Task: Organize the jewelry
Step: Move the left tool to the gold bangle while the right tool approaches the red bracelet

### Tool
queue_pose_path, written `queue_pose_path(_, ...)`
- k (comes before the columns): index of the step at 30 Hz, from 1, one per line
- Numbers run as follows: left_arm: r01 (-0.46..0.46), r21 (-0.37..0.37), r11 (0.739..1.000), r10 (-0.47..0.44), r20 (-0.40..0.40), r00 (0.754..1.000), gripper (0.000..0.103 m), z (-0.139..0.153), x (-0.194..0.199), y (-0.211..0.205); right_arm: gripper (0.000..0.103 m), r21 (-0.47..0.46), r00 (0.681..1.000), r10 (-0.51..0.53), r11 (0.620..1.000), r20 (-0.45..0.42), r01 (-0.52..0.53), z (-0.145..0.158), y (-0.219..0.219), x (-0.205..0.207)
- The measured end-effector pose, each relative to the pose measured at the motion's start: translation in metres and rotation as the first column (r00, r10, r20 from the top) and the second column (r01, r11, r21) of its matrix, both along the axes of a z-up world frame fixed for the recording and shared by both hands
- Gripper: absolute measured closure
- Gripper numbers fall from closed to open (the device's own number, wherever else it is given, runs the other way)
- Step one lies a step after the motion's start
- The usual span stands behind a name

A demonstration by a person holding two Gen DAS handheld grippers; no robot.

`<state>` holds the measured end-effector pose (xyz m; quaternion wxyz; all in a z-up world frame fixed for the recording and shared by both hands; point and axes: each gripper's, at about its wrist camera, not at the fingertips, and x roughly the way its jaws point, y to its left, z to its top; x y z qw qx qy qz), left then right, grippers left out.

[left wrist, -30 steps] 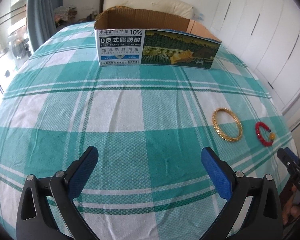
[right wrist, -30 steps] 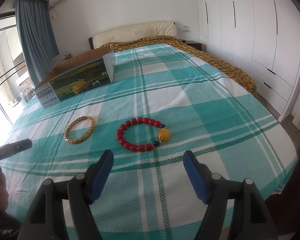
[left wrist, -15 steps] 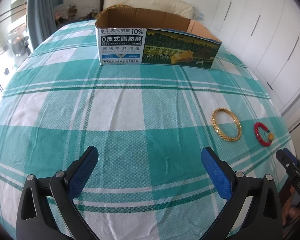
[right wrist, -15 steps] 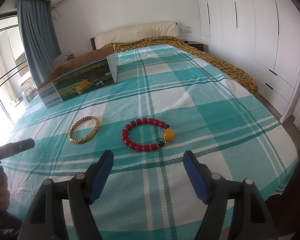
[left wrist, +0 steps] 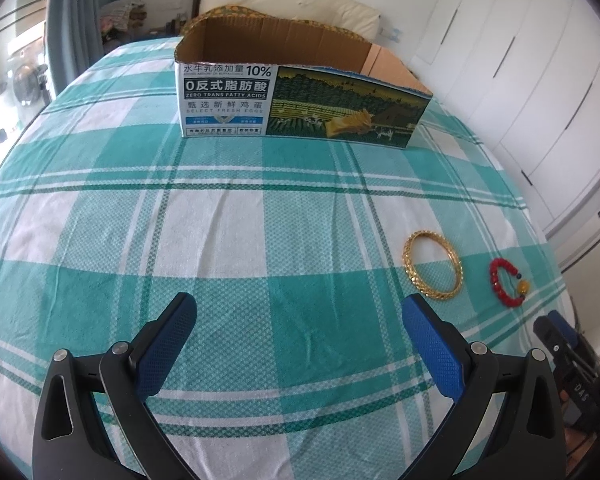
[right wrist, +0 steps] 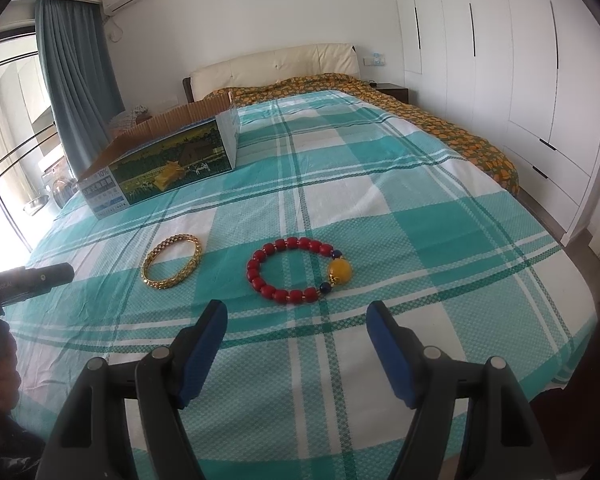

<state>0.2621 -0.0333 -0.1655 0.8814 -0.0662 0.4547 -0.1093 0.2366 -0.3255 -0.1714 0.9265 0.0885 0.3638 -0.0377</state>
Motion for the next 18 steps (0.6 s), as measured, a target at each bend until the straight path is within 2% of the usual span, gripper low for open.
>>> queue_pose_path(10, 0.014, -0.024, 1.000, -0.014, -0.024, 1.000, 0.001, 0.001, 0.010, -0.005, 0.029, 0.006, 1.000, -0.005, 1.000, 0.003, 0.005, 0.000, -0.003, -0.001)
queue_pose_path(18, 0.053, -0.027, 0.998, -0.054, -0.022, 0.998, 0.001, 0.004, 0.029, -0.027, 0.029, 0.015, 1.000, -0.012, 1.000, 0.004, 0.012, -0.001, -0.006, -0.002)
